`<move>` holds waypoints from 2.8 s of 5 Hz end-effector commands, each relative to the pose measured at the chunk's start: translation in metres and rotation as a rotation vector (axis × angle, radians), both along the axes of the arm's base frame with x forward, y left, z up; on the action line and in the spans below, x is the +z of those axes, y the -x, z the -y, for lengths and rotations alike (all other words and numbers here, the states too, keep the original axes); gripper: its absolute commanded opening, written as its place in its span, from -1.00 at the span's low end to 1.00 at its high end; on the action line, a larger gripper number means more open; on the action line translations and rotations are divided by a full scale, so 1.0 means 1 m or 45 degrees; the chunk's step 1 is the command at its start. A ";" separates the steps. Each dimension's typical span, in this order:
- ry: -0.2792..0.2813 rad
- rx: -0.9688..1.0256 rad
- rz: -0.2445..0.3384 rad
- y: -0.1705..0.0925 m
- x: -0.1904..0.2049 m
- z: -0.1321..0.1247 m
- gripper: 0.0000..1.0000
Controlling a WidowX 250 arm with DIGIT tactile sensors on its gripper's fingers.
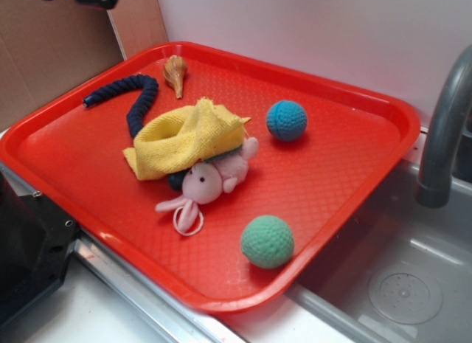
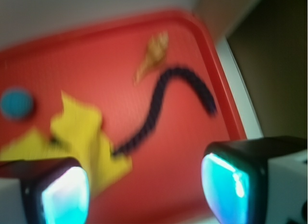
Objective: Grab the shell.
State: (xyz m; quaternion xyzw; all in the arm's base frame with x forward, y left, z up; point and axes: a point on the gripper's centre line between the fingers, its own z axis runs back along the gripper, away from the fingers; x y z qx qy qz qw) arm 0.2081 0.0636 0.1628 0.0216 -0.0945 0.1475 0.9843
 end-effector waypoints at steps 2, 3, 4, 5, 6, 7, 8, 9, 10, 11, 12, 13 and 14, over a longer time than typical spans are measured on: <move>-0.027 0.223 0.073 -0.044 -0.048 -0.032 1.00; -0.027 0.223 0.073 -0.044 -0.048 -0.032 1.00; -0.027 0.223 0.073 -0.044 -0.048 -0.032 1.00; -0.072 0.378 0.088 -0.056 -0.076 -0.054 1.00; -0.132 0.490 0.155 -0.072 -0.088 -0.064 1.00; -0.150 0.476 0.179 -0.089 -0.102 -0.063 1.00; -0.146 0.425 0.144 -0.103 -0.114 -0.062 1.00; -0.134 0.376 0.138 -0.110 -0.118 -0.057 1.00; -0.115 0.332 0.144 -0.107 -0.118 -0.051 1.00; -0.095 0.298 0.114 -0.102 -0.125 -0.050 1.00; -0.094 0.268 0.072 -0.087 -0.142 -0.054 1.00; -0.091 0.287 0.045 -0.079 -0.141 -0.053 -1.00; -0.086 0.276 0.048 -0.072 -0.134 -0.050 -1.00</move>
